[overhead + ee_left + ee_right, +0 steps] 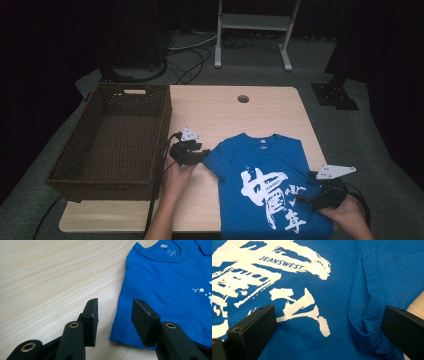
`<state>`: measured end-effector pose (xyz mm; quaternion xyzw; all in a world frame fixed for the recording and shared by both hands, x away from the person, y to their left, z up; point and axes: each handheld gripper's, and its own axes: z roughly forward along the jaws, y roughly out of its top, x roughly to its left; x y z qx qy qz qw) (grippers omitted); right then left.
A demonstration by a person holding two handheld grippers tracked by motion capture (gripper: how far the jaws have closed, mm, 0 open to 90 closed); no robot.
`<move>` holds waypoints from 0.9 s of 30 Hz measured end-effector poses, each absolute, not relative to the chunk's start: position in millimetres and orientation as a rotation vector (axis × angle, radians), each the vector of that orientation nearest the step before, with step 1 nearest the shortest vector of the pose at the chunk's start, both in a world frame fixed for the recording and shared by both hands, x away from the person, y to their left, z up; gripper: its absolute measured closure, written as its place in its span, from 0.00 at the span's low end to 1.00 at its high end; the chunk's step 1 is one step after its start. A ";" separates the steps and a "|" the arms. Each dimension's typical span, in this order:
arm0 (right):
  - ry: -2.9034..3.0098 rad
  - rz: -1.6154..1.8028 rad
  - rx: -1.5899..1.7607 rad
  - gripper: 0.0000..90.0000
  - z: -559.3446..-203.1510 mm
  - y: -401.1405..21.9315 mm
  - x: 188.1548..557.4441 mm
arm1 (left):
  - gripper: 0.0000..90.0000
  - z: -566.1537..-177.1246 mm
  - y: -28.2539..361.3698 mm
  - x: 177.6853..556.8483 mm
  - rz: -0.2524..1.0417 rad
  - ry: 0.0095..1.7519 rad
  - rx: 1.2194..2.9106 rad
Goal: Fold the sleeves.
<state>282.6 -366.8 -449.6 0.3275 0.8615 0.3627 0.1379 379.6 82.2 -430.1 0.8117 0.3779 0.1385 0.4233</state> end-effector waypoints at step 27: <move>2.492 1.049 0.947 0.00 -449.6 -366.8 282.7 | 0.97 -437.4 80.6 380.9 0.255 1.010 2.054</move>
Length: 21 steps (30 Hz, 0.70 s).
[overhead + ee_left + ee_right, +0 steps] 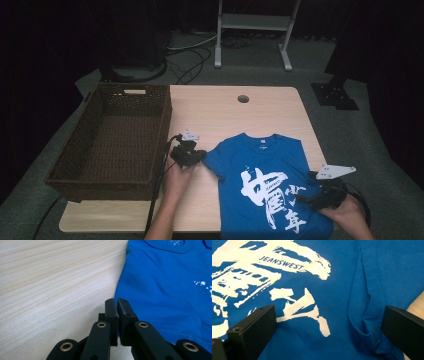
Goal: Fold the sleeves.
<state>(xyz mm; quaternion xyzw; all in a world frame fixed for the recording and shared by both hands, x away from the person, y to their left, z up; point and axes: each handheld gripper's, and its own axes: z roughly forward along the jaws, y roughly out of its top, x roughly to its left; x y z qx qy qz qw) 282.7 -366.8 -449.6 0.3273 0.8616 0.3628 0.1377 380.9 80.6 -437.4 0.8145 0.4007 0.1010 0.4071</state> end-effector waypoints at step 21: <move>2.493 1.049 0.947 0.00 -449.5 -366.8 282.7 | 0.97 -411.1 55.3 381.4 0.250 0.883 2.003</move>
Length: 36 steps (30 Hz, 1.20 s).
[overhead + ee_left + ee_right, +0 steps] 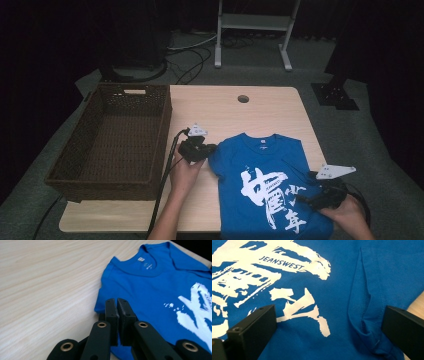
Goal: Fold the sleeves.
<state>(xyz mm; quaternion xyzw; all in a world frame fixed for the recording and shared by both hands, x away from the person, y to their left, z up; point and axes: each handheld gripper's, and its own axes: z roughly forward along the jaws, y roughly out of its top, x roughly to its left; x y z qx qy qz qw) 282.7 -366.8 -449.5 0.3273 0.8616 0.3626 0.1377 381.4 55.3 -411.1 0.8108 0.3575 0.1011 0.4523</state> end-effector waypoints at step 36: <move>2.494 1.050 0.945 0.00 -449.5 -366.8 282.9 | 0.97 -413.1 -19.4 388.4 0.090 0.702 2.012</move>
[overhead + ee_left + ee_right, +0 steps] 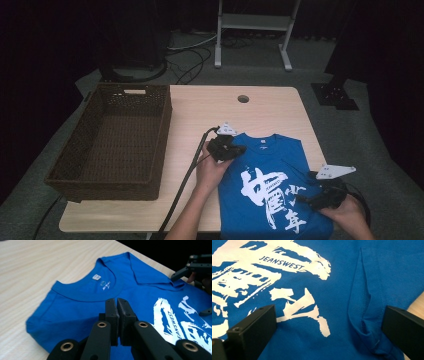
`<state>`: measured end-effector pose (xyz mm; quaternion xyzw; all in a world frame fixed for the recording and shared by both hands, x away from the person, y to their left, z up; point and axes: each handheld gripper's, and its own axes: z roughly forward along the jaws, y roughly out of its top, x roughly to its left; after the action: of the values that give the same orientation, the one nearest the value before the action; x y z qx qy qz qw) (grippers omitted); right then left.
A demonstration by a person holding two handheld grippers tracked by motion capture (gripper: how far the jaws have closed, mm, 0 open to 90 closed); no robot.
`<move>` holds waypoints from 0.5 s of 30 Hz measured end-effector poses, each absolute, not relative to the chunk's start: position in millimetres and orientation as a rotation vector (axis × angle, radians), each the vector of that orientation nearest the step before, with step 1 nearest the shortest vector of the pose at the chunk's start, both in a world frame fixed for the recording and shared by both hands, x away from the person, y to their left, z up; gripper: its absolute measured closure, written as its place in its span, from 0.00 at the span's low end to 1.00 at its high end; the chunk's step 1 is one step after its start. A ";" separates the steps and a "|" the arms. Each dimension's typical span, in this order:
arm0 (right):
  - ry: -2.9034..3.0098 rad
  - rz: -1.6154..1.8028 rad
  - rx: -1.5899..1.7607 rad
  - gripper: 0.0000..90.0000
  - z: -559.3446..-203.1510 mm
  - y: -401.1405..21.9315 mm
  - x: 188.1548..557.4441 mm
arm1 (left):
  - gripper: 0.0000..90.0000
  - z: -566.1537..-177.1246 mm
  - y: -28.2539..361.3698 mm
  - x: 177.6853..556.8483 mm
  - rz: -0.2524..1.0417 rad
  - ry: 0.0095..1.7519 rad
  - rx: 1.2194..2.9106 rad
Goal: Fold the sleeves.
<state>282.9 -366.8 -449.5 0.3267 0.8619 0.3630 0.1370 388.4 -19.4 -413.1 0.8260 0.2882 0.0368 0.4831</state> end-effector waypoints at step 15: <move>2.494 1.050 0.945 0.00 -449.6 -366.8 282.9 | 0.84 -421.2 -27.5 391.8 0.063 0.707 2.001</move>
<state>282.9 -366.8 -449.6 0.3265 0.8619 0.3630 0.1369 391.8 -27.5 -421.2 0.8230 0.2906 0.0259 0.4875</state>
